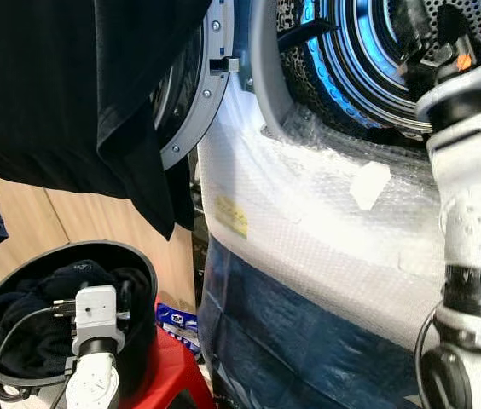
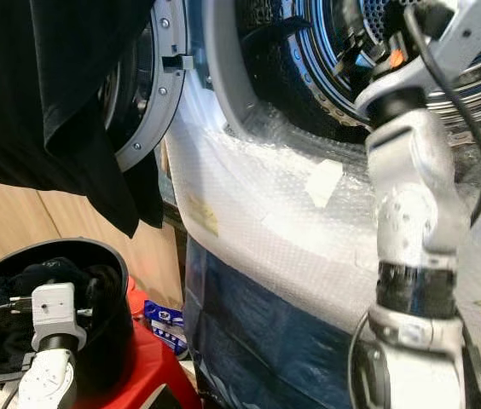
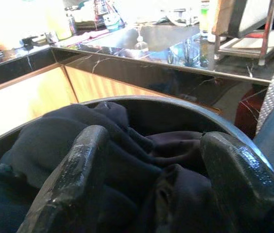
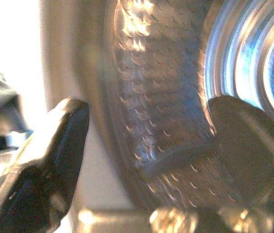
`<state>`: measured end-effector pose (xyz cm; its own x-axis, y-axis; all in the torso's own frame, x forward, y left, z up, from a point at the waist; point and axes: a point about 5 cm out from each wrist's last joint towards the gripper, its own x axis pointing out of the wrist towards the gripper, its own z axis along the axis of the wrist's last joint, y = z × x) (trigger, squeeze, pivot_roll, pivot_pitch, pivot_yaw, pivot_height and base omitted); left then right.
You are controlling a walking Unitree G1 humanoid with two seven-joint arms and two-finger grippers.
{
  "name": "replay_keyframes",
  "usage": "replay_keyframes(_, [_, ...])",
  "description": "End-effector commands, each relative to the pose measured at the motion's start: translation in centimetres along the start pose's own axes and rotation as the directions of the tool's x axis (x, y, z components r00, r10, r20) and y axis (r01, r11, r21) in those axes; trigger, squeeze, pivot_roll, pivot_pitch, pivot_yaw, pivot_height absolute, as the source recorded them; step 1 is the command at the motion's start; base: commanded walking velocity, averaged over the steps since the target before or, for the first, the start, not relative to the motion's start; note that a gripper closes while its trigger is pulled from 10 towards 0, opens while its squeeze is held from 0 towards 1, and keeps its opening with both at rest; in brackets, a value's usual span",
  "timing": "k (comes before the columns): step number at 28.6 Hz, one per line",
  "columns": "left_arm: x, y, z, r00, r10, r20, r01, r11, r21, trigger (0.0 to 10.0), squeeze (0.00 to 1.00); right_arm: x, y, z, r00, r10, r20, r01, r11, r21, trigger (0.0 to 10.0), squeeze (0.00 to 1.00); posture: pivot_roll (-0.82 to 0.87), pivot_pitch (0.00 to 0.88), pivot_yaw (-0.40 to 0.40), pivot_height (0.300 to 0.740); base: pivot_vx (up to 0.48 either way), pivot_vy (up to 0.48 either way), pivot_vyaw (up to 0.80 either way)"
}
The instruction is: Clothes washing
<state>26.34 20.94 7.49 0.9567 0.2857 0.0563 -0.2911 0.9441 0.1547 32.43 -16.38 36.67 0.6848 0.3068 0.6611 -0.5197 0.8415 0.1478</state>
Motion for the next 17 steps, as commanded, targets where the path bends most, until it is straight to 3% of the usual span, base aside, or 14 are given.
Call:
replay_keyframes(1, [0.1, 0.0, 0.1, 1.0, -0.004, 0.0, 0.004, 1.0, -0.005, 10.0, 0.0, -0.4, 1.6, 0.9, 0.992, 0.115, 0.05, -0.117, 0.993, 0.022, 10.0, 0.0, -0.06, 0.0, -0.004, 0.74, 0.0, 0.0, 0.0])
replay_keyframes(2, [0.1, 0.0, 0.2, 1.0, -0.002, 0.002, 0.002, 1.0, -0.004, 10.0, 0.0, -0.8, 2.0, 1.0, 0.986, 0.155, 0.061, -0.158, 0.987, 0.043, 10.0, 0.0, -0.06, 0.0, -0.004, 0.74, 0.0, 0.0, 0.0])
replay_keyframes(5, [0.1, 0.3, 0.3, 1.0, 0.022, 0.019, -0.022, 1.0, 0.002, 10.0, 0.0, -2.9, 4.3, 0.7, 0.93, 0.362, 0.06, -0.367, 0.918, 0.149, 10.0, 0.0, -0.06, 0.0, -0.007, 0.74, 0.0, 0.0, 0.0])
replay_keyframes(8, [0.2, 0.8, 0.8, 0.997, 0.066, 0.047, -0.066, 0.998, 0.001, 10.0, 0.0, -6.3, 6.6, -0.5, 0.792, 0.61, 0.033, -0.596, 0.759, 0.264, 10.0, 0.0, -0.06, 0.0, -0.008, 0.74, 0.0, 0.0, 0.0])
replay_keyframes(9, [0.3, 1.2, 1.2, 0.994, 0.09, 0.069, -0.09, 0.996, 0.001, 10.0, 0.0, -8.8, 7.0, -1.9, 0.711, 0.703, -0.02, -0.658, 0.675, 0.333, 10.0, 0.0, -0.05, 0.0, -0.012, 0.74, 0.0, 0.0, 0.0])
replay_keyframes(11, [0.3, 1.4, 1.5, 0.991, 0.101, 0.083, -0.102, 0.995, -0.003, 10.0, 0.0, -10.1, 6.9, -3.1, 0.691, 0.72, -0.07, -0.65, 0.66, 0.377, 10.0, 0.0, -0.05, 0.0, -0.013, 0.74, 0.0, 0.0, 0.0])
replay_keyframes(14, [0.4, 1.7, 1.8, 0.989, 0.109, 0.099, -0.108, 0.994, -0.012, 10.0, 0.0, -11.8, 6.3, -5.5, 0.685, 0.707, -0.176, -0.589, 0.68, 0.437, 10.0, 0.0, -0.04, 0.0, -0.016, 0.74, 0.0, 0.0, 0.0])
replay_keyframes(15, [0.4, 1.8, 1.9, 0.989, 0.112, 0.101, -0.111, 0.994, -0.017, 10.0, 0.0, -12.6, 6.2, -6.2, 0.67, 0.713, -0.204, -0.576, 0.674, 0.463, 10.0, 0.0, -0.04, 0.0, -0.016, 0.74, 0.0, 0.0, 0.0])
replay_keyframes(17, [0.5, 1.9, 2.2, 0.987, 0.113, 0.114, -0.11, 0.993, -0.032, 10.0, 0.0, -16.0, 6.0, -8.8, 0.594, 0.735, -0.327, -0.517, 0.66, 0.546, 10.0, 0.0, -0.04, 0.0, -0.018, 0.74, 0.0, 0.0, 0.0])
